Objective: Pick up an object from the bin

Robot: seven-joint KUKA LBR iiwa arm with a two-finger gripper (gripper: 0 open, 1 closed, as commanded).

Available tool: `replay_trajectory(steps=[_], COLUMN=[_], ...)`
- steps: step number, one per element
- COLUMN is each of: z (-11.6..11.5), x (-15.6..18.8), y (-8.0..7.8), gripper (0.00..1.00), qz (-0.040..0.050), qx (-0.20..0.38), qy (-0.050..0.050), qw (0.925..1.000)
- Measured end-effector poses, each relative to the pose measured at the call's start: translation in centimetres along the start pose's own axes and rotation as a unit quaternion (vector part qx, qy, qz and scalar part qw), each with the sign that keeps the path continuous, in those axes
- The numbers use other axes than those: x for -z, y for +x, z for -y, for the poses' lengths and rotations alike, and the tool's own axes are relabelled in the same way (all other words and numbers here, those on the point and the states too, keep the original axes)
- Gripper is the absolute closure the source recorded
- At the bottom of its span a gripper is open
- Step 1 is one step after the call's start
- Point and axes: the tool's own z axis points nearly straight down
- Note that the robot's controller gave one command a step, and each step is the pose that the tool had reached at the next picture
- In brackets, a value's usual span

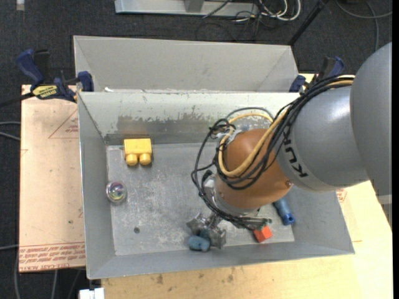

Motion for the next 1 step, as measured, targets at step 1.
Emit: replay_trajectory(steps=[1], z=[-0.47], x=[14.36], y=[-3.84], gripper=[1.0], qz=[0.0042], qx=[-0.015], qy=[0.003], qw=[0.9999])
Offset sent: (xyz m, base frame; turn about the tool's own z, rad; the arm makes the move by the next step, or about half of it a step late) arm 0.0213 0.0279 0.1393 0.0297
